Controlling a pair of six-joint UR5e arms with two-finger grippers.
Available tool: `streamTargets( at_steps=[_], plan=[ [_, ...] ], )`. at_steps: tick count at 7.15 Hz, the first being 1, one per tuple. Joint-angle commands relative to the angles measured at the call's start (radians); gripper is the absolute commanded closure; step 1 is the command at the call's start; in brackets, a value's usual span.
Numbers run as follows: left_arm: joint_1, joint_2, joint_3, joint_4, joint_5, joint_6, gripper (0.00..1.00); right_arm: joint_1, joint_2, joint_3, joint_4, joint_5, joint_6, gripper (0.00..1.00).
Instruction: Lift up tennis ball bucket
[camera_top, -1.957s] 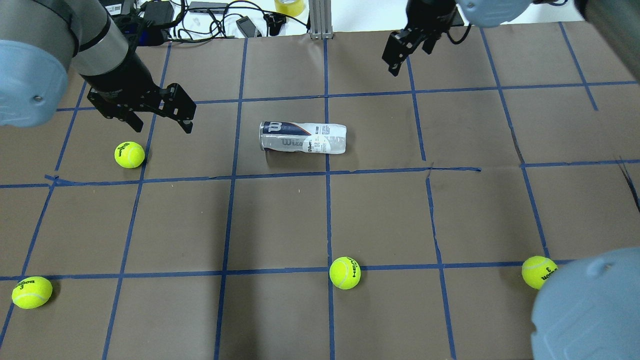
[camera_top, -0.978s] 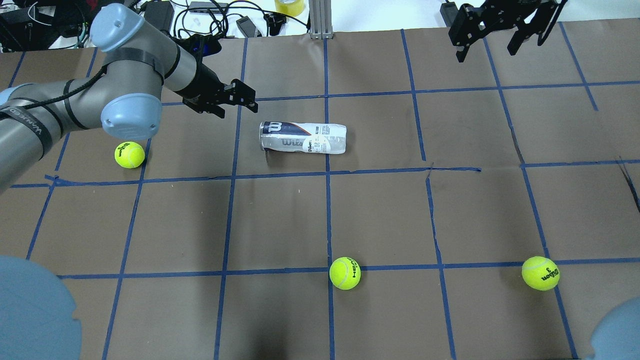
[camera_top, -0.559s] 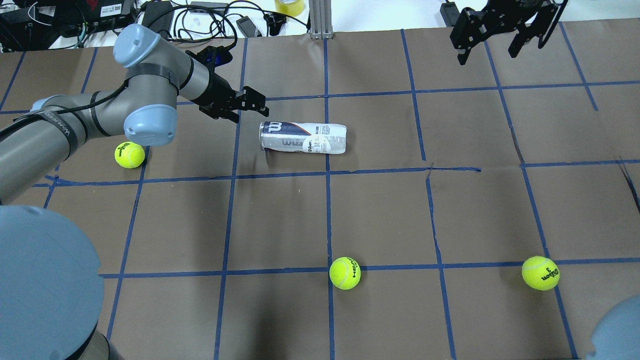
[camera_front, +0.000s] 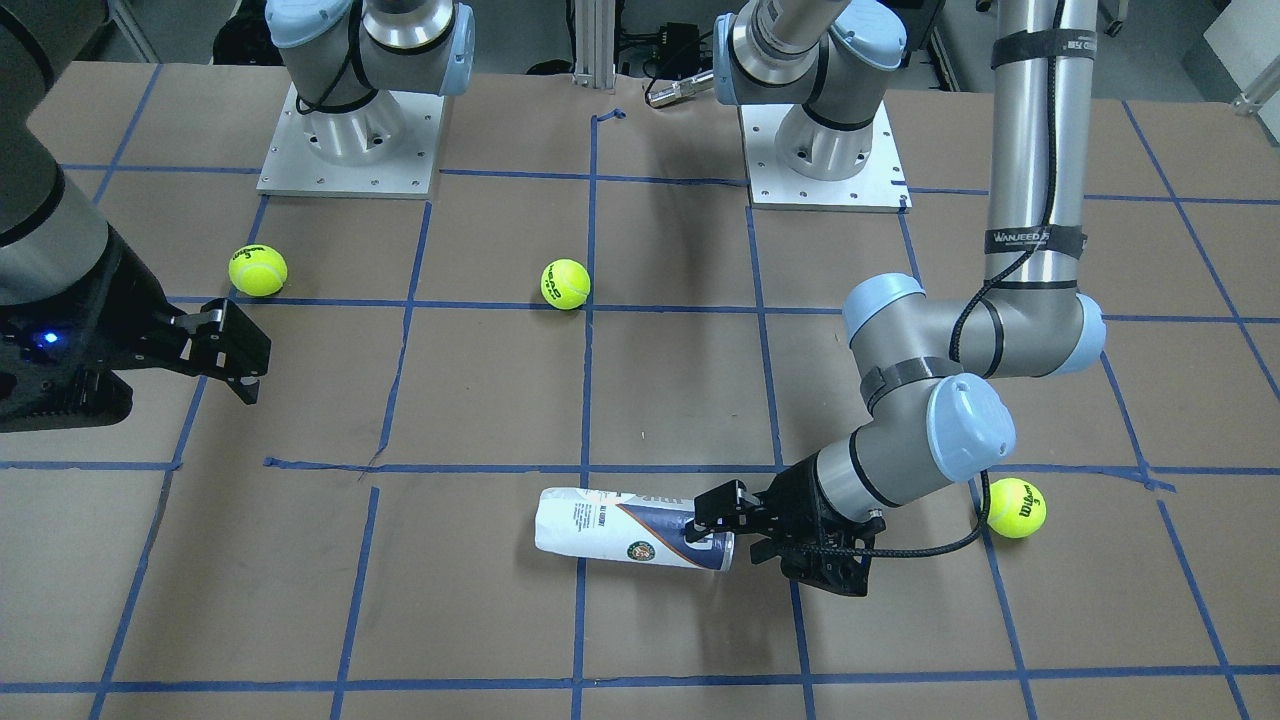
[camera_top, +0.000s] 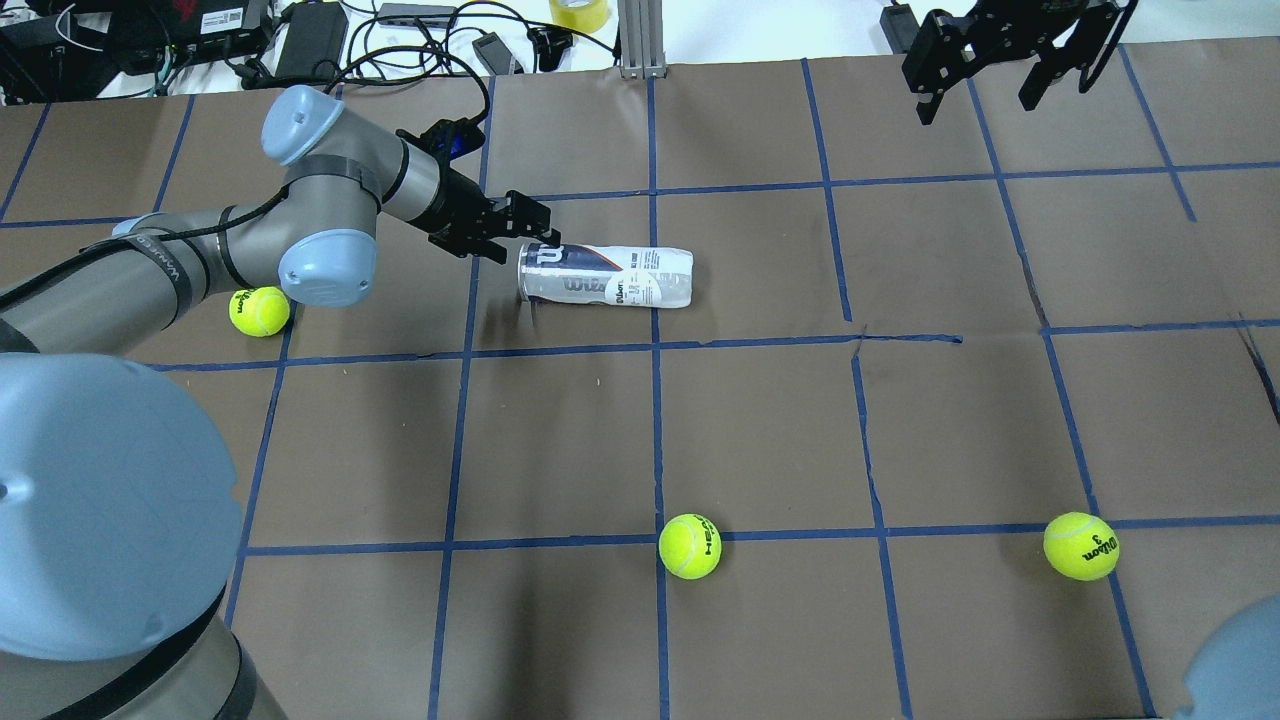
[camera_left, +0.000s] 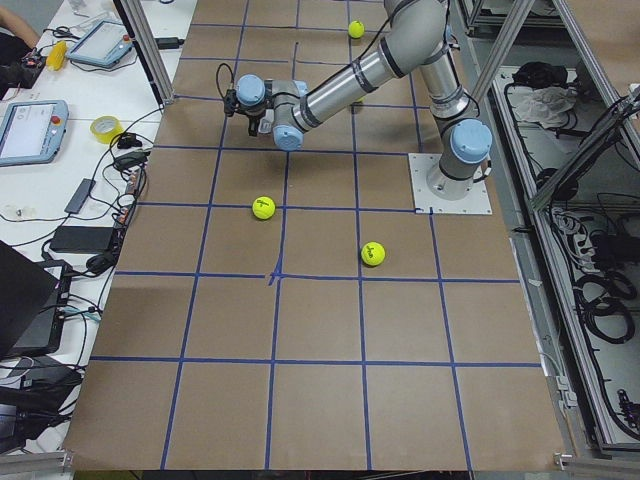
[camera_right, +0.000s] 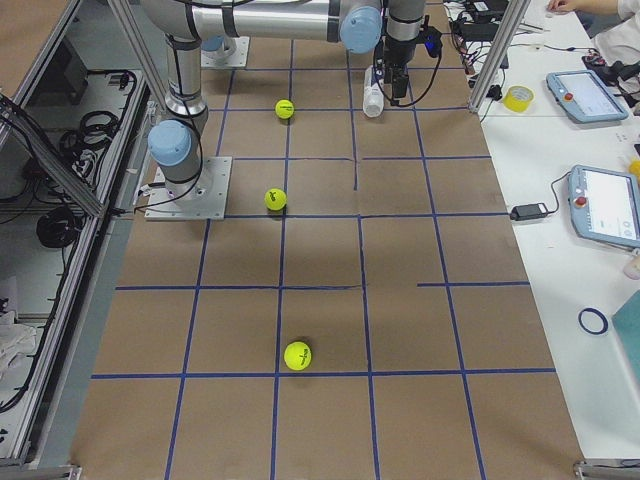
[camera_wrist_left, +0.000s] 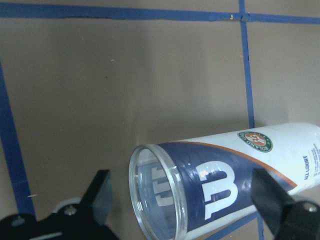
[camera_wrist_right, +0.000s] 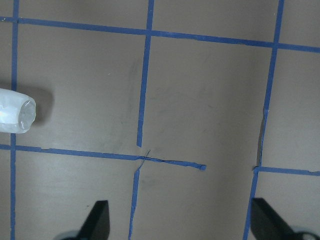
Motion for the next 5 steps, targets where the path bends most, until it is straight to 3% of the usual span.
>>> streamTargets(
  at_steps=[1, 3, 4, 5],
  plan=[
    [-0.003, -0.006, 0.002, 0.004, -0.034, -0.088, 0.0, 0.0, -0.014, -0.001, 0.0, -0.006, -0.008, 0.0],
    [-0.005, -0.007, 0.002, 0.002, -0.077, -0.131, 0.0, 0.003, -0.046, -0.004, 0.02, -0.005, 0.103, 0.0],
    [-0.006, -0.007, 0.002, 0.004, -0.077, -0.131, 0.3, 0.015, -0.084, -0.004, 0.076, 0.006, 0.165, 0.0],
    [-0.011, -0.007, 0.002, -0.001, -0.097, -0.132, 0.91, 0.037, -0.101, -0.003, 0.115, 0.012, 0.245, 0.0]
  ],
)
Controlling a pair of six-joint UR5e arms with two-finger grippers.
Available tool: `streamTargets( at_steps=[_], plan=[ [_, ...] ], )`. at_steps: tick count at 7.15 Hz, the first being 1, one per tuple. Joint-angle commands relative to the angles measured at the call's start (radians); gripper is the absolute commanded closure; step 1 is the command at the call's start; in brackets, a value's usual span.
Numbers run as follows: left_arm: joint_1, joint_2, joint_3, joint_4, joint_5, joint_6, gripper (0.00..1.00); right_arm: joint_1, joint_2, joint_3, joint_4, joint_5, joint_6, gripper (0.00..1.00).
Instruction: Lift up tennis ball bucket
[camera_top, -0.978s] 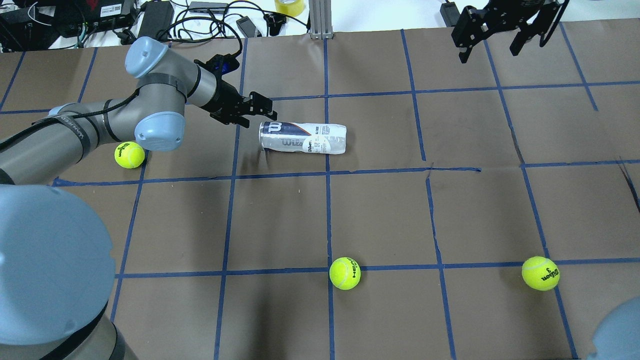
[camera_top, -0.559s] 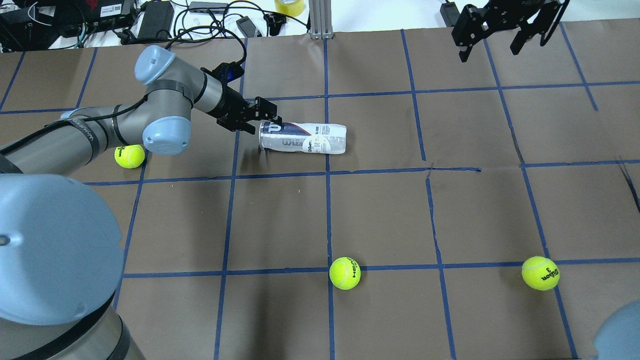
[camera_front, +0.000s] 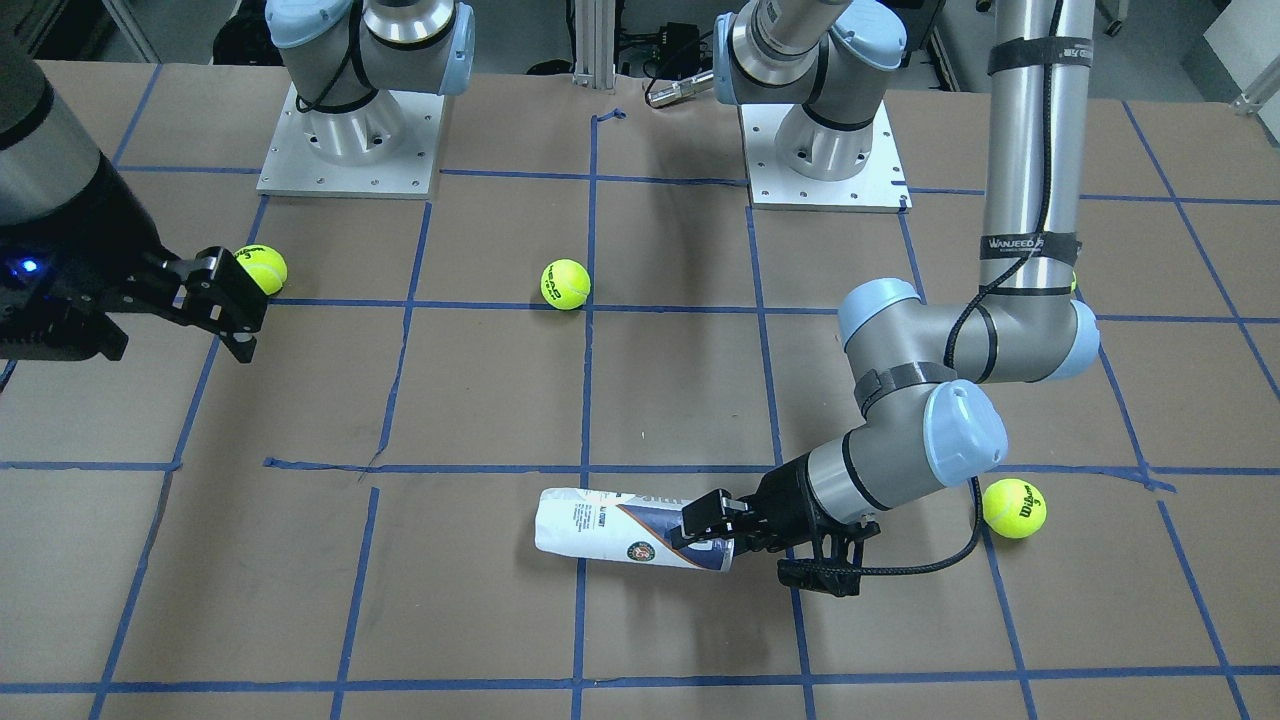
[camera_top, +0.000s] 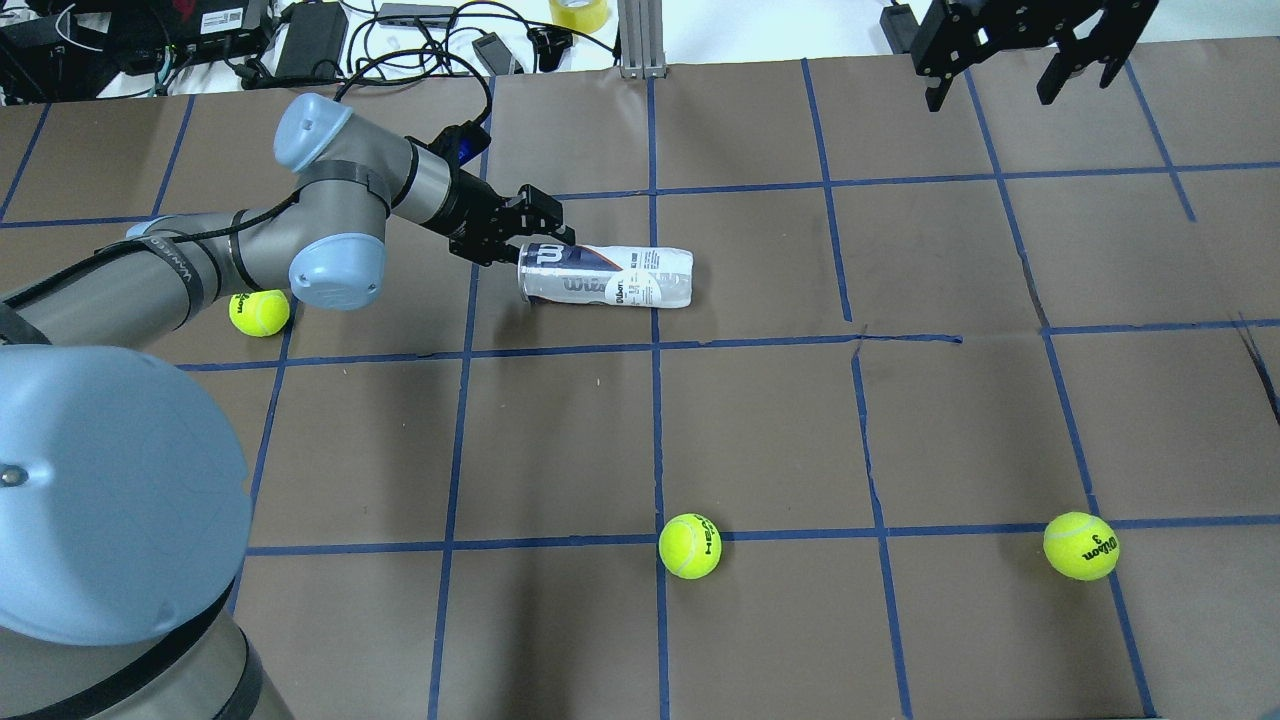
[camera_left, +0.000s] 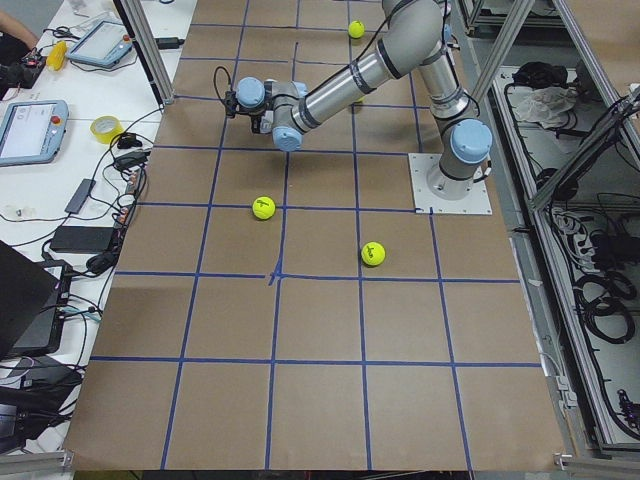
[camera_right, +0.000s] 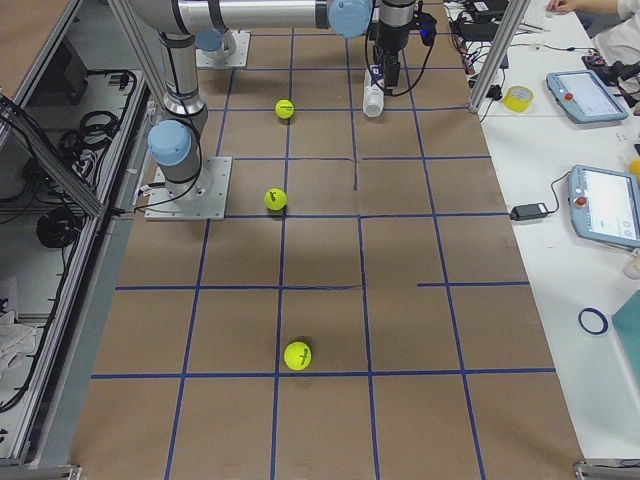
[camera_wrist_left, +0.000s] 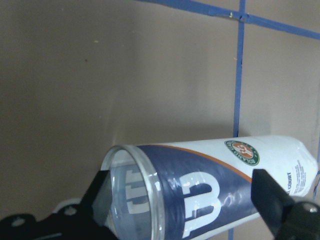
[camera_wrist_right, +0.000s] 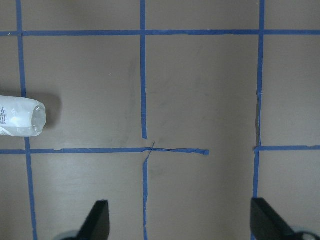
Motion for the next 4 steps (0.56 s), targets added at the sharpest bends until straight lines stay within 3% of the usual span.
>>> streamTargets(
  at_steps=[1, 3, 4],
  plan=[
    [-0.003, 0.0, 0.0, -0.015, -0.081, -0.013, 1.0, 0.061, -0.041, 0.005, 0.055, 0.008, 0.13, 0.0],
    [-0.002, 0.01, 0.023, -0.014, -0.08, -0.048, 1.0, 0.095, -0.036, 0.009, 0.054, 0.008, 0.168, 0.0],
    [-0.002, 0.021, 0.069, -0.029, -0.021, -0.151, 1.0, 0.095, -0.035, 0.009, 0.052, 0.01, 0.168, 0.0]
  ],
)
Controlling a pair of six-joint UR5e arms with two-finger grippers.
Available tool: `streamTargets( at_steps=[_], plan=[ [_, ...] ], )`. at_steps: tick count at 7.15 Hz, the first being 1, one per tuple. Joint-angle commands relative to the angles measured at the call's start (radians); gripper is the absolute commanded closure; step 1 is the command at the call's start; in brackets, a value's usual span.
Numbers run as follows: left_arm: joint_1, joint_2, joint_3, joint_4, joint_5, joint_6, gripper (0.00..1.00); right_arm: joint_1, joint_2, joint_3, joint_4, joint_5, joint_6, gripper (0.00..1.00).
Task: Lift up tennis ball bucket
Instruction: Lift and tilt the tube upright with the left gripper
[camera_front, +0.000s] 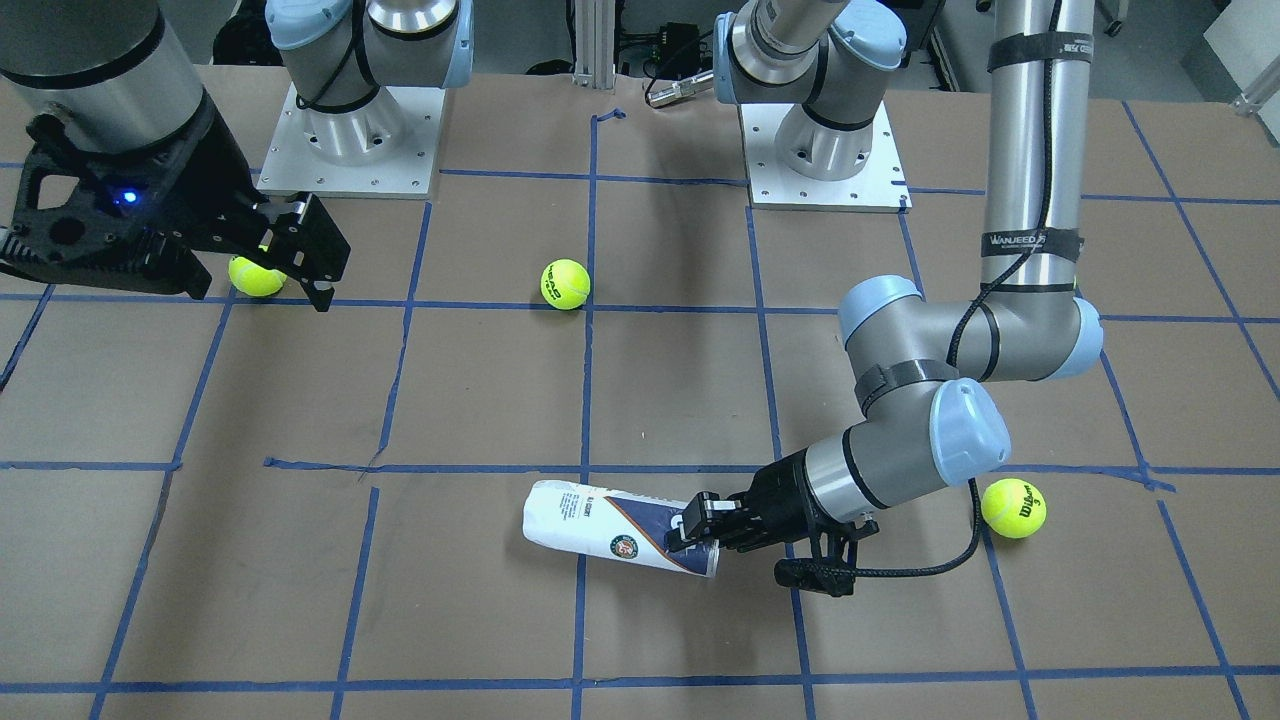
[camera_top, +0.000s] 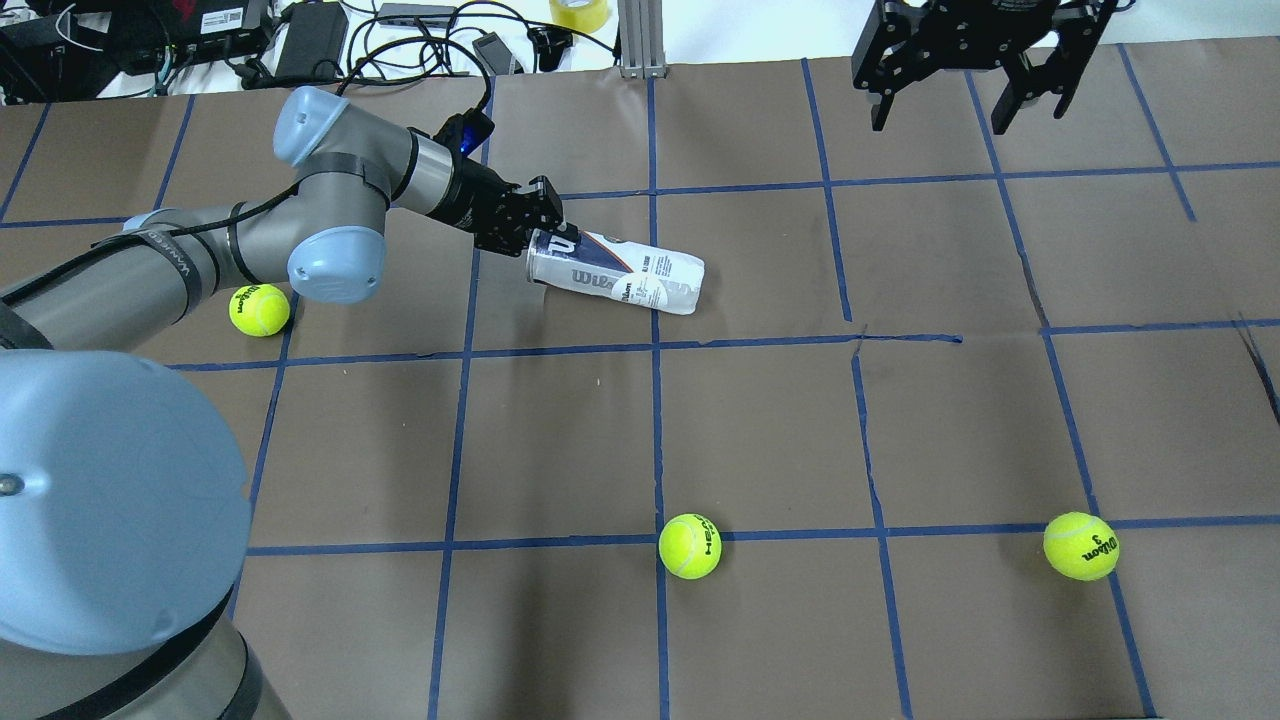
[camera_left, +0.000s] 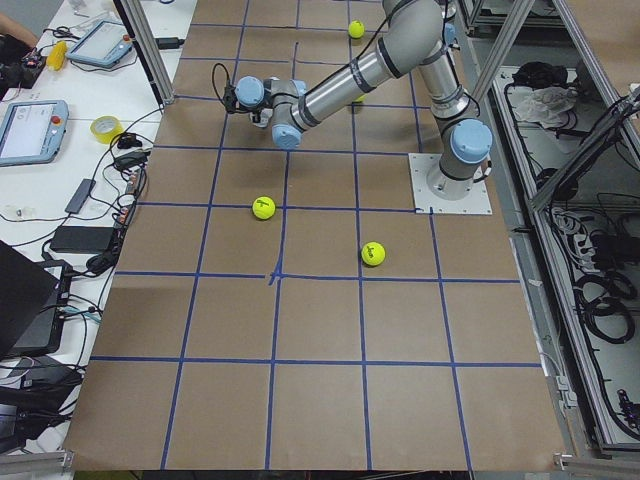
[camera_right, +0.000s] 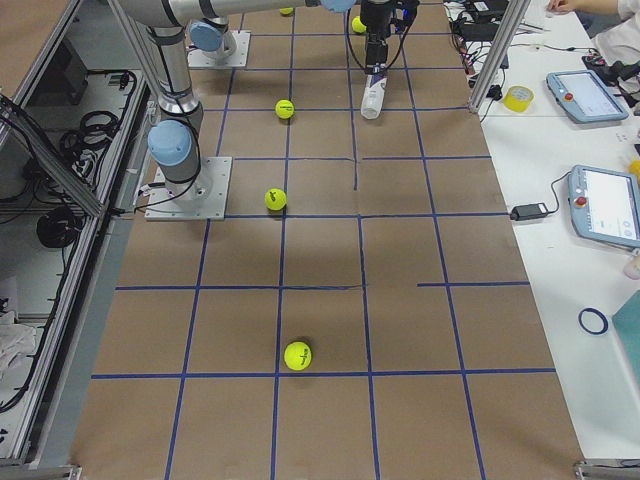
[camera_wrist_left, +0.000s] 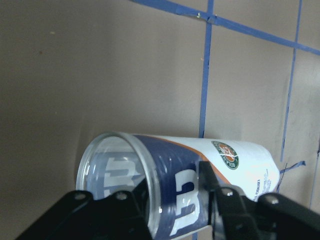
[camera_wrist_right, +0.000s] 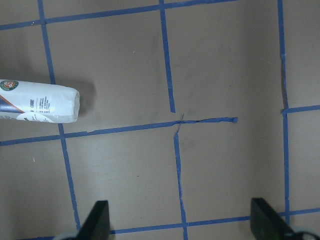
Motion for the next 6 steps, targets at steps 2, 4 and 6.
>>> streamTargets(
  at_steps=[2, 4, 6],
  plan=[
    [-0.006, 0.054, 0.212, -0.212, 0.157, -0.194, 1.0, 0.005, 0.002, 0.013, 0.001, -0.012, -0.011, 0.0],
    [-0.024, 0.054, 0.378, -0.291, 0.281, -0.268, 1.0, 0.002, -0.002, 0.019, 0.001, -0.017, -0.019, 0.0],
    [-0.109, 0.053, 0.397, -0.292, 0.569, -0.115, 1.0, 0.004, -0.002, 0.03, 0.0, -0.017, -0.02, 0.0]
  ],
)
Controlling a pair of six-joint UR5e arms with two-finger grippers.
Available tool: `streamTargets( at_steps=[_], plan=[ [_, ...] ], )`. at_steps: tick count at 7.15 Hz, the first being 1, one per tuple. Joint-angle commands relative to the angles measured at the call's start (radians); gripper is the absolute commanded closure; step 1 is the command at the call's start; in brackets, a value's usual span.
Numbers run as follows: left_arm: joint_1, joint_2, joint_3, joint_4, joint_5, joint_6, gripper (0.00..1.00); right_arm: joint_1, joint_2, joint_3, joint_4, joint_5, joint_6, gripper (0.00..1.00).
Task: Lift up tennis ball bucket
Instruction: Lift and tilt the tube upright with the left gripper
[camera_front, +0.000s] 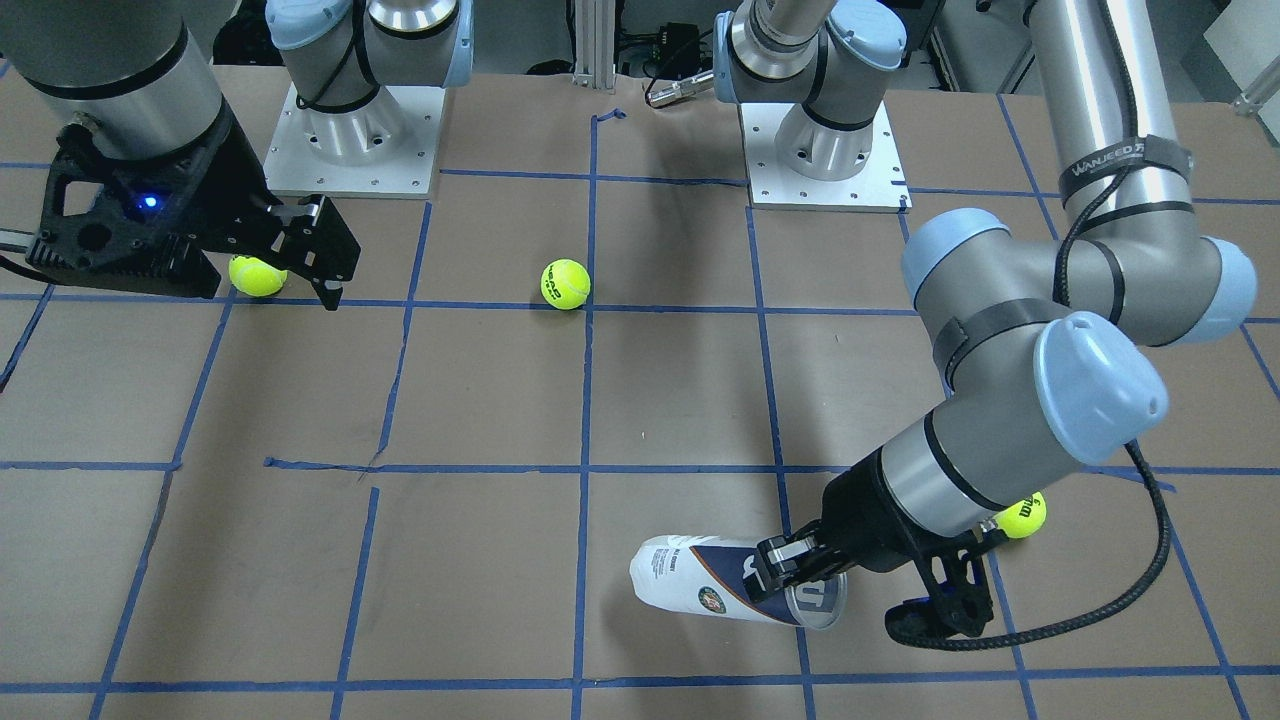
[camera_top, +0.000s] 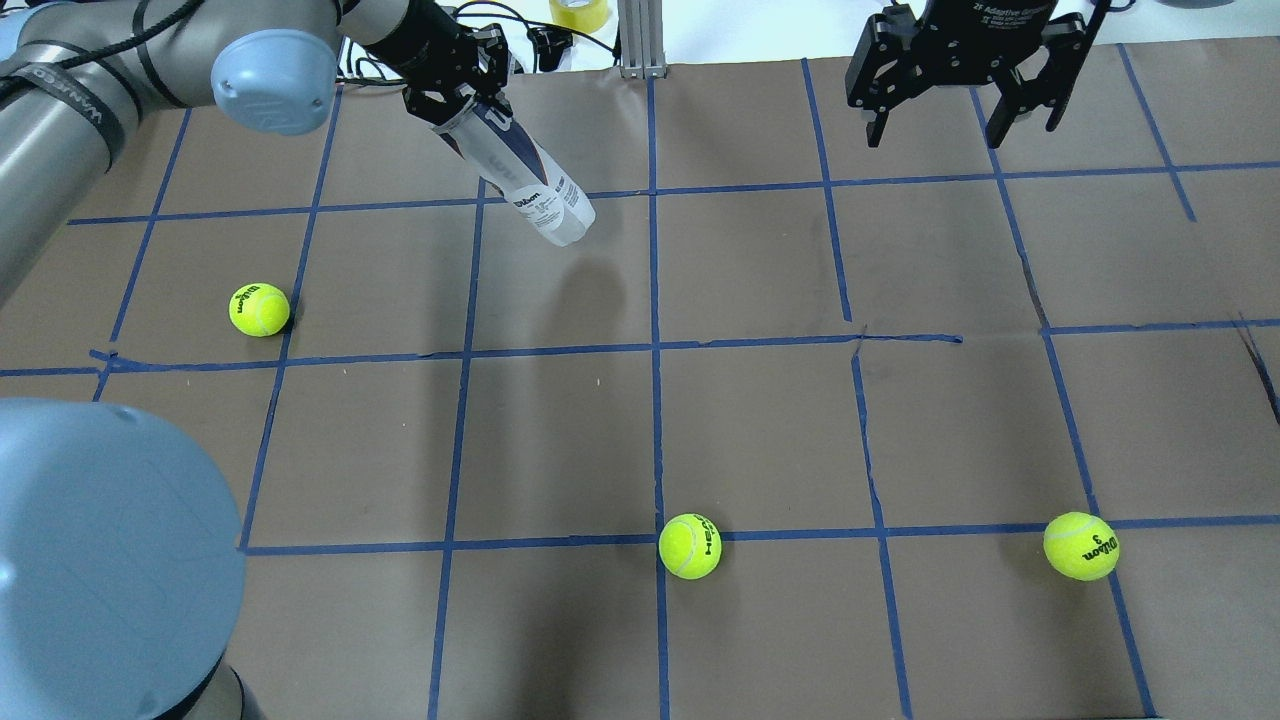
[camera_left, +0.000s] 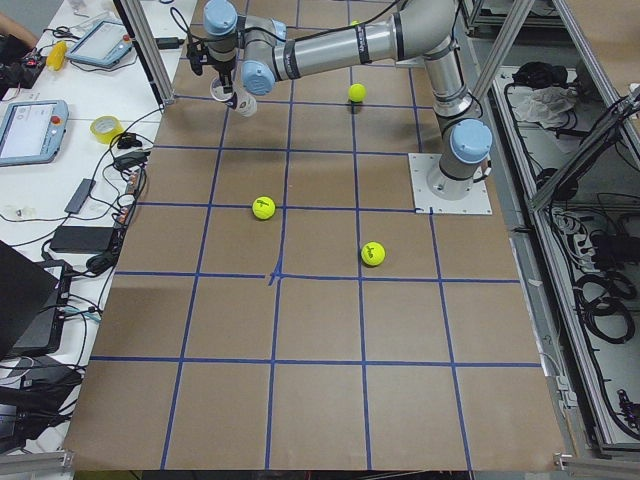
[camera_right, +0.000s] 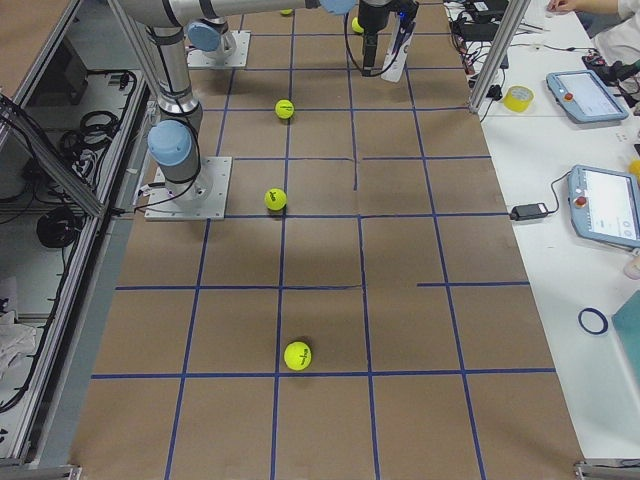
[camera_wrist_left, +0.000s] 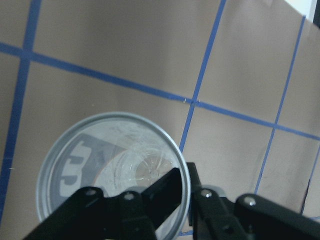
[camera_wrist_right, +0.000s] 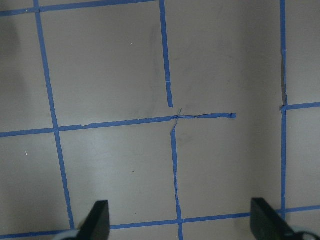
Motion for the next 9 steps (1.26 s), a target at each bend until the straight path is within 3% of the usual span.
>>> streamTargets(
  at_steps=[1, 2, 6, 8, 9],
  plan=[
    [-0.086, -0.007, 0.015, 0.017, 0.292, 0.213, 1.0, 0.0, -0.003, 0.018, -0.001, -0.003, -0.004, 0.0],
    [-0.117, -0.016, 0.007, 0.067, 0.332, 0.24, 1.0, 0.0, -0.003, 0.018, -0.006, -0.001, -0.002, 0.0],
    [-0.159, -0.005, -0.091, 0.146, 0.335, 0.234, 1.0, 0.0, -0.001, 0.018, -0.012, 0.0, -0.002, 0.0],
    [-0.173, -0.007, -0.094, 0.144, 0.324, 0.235, 0.56, 0.0, -0.001, 0.02, -0.012, -0.001, -0.004, 0.0],
    [-0.173, -0.007, -0.093, 0.132, 0.323, 0.235, 0.27, -0.002, -0.003, 0.02, -0.013, -0.004, -0.027, 0.0]
  ],
)
